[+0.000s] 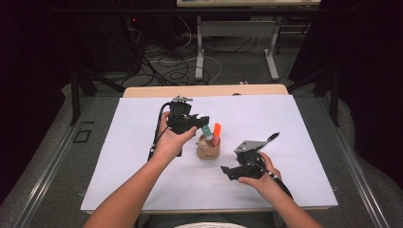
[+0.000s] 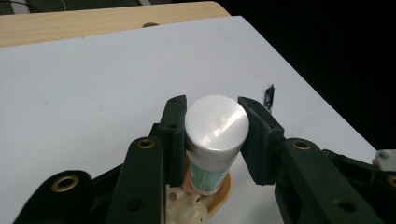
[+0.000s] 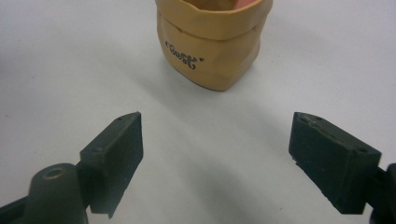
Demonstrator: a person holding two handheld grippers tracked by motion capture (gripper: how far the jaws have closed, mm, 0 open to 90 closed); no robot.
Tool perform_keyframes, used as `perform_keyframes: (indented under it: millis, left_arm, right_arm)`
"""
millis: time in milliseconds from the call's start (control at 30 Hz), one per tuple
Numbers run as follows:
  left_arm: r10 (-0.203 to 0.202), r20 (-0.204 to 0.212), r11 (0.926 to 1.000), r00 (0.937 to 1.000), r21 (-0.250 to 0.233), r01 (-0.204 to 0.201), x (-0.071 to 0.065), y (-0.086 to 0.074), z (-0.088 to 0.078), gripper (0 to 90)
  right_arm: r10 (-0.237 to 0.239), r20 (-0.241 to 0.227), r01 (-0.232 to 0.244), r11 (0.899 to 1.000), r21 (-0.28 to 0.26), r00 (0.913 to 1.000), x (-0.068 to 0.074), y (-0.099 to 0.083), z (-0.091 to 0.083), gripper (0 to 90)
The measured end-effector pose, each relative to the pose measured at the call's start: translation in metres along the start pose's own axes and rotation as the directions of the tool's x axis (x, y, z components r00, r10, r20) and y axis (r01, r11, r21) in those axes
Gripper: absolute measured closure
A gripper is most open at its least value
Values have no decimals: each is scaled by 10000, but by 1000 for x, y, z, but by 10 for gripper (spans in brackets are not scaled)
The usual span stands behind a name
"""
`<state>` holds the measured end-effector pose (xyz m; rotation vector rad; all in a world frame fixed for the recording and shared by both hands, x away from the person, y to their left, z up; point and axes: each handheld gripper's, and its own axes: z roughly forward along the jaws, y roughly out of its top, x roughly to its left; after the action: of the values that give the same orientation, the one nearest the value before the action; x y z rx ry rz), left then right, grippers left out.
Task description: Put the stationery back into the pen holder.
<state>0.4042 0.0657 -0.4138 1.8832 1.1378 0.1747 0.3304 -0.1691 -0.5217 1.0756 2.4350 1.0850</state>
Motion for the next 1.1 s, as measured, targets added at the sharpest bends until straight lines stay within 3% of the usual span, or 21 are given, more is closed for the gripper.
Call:
perform_keyframes:
  millis: [300, 333, 567, 733, 800, 833, 867, 1100]
  left_arm:
    - [329, -500, 9994, 9982, 138, -322, 4, -1, 14, 650]
    - [349, -526, 9992, 9980, 189, -339, 4, -2, 16, 650]
    - [490, -625, 9982, 9968, 385, -466, 5, -9, 26, 650]
    - [642, -739, 9971, 9952, 447, -610, 7, -13, 32, 649]
    - [527, -710, 9978, 9961, 436, -497, 6, -14, 34, 650]
    - [577, -712, 9974, 9958, 467, -544, 7, -15, 35, 650]
    - [607, -728, 9971, 9955, 509, -571, 7, -15, 36, 649]
    - [723, -768, 9948, 9944, 776, -664, 7, -22, 46, 649]
  right_arm:
    - [151, 178, -153, 9998, 116, 9997, -5, -1, 0, 154]
    - [131, 207, -130, 9999, -53, 9997, -5, -2, 1, 153]
    - [224, 165, -228, 9995, 202, 9996, -6, -2, -1, 154]
    - [213, 200, -214, 9998, 46, 9996, -5, -3, 1, 154]
    - [258, 223, -260, 9996, 60, 9994, -5, -3, 1, 155]
    - [224, 157, -228, 9994, 260, 9996, -5, -2, 0, 155]
    - [265, 144, -265, 9996, -6, 9995, -5, -3, 2, 155]
    - [333, 41, -334, 9989, 316, 9994, -5, -3, 1, 156]
